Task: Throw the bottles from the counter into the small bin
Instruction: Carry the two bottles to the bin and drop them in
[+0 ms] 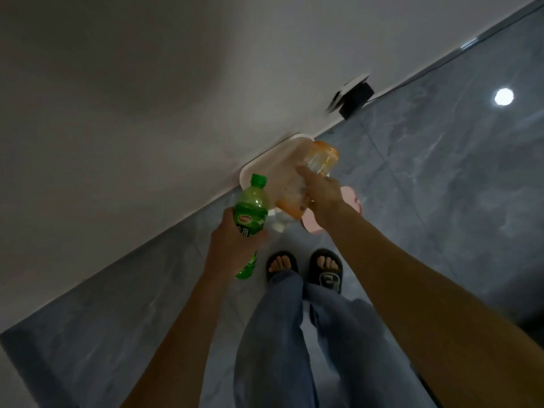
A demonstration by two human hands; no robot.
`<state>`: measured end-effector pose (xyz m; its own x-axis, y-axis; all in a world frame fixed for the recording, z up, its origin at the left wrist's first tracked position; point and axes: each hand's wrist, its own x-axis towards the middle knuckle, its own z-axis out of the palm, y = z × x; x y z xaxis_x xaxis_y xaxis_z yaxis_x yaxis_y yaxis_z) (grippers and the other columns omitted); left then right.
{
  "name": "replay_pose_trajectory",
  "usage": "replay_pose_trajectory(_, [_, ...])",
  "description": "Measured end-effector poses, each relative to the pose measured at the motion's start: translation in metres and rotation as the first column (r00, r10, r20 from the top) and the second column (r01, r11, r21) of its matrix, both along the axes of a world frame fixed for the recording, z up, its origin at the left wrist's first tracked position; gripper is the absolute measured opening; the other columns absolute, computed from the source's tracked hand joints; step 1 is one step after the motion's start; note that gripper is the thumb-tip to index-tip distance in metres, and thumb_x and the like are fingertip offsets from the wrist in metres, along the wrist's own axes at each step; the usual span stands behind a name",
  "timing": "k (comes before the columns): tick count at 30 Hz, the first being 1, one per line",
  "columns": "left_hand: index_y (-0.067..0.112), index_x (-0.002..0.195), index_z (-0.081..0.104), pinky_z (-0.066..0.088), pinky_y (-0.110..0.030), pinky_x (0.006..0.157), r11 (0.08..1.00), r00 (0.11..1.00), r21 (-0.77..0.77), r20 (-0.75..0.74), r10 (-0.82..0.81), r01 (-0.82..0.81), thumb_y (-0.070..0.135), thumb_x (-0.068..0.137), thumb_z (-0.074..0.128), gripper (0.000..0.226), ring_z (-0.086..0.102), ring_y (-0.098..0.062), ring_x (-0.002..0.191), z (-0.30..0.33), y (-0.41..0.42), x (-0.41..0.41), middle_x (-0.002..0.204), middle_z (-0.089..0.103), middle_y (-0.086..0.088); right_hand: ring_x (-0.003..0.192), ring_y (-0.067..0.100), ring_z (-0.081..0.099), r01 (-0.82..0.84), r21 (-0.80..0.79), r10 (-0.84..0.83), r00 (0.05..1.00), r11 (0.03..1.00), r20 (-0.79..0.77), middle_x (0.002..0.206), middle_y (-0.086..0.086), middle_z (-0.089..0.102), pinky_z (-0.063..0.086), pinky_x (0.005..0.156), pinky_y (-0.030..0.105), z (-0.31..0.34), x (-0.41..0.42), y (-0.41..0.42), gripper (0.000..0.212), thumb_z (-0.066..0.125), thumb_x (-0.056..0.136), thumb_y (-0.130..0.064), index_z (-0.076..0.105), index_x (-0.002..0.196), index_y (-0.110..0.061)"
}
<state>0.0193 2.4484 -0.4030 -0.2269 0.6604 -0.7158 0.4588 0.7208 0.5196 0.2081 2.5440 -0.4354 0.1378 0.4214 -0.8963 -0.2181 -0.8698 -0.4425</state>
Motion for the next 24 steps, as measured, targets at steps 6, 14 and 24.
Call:
replay_pose_trajectory(6, [0.05, 0.111, 0.044, 0.045, -0.019, 0.06, 0.992, 1.0, 0.127, -0.008, -0.01, 0.011, 0.051, 0.063, 0.08, 0.06, 0.059, 0.02, 0.081, -0.095, 0.018, -0.008, 0.094, 0.063, 0.022, 0.111, 0.033, 0.063, 0.123, 0.034, -0.119, 0.989, 0.992, -0.089, 0.123, 0.011, 0.063, 0.052, 0.099, 0.055, -0.124, -0.027, 0.036, 0.062, 0.077, 0.081, -0.032, 0.044, 0.132, -0.018])
replay_pose_trajectory(14, [0.063, 0.103, 0.044, 0.05, -0.007, 0.058, 0.974, 0.996, 0.214, 0.028, -0.083, 0.075, 0.053, 0.066, 0.08, 0.053, 0.062, 0.015, 0.089, -0.152, 0.03, -0.013, 0.101, 0.063, 0.035, 0.104, 0.033, 0.06, -0.064, -0.018, 0.063, 0.997, 0.998, -0.048, 0.121, 0.012, 0.057, 0.052, 0.093, 0.053, -0.209, -0.043, 0.066, 0.054, 0.069, 0.084, -0.04, 0.045, 0.129, -0.023])
replay_pose_trajectory(24, [0.039, 0.131, 0.044, 0.049, -0.015, 0.069, 0.957, 0.99, 0.255, -0.005, -0.14, 0.137, 0.048, 0.073, 0.083, 0.07, 0.062, 0.007, 0.094, -0.169, 0.039, -0.003, 0.108, 0.063, 0.021, 0.089, 0.025, 0.061, -0.013, -0.111, -0.012, 0.974, 0.994, -0.227, 0.105, 0.012, 0.064, 0.057, 0.075, 0.039, -0.241, -0.031, 0.074, 0.045, 0.066, 0.089, -0.034, 0.056, 0.129, -0.016])
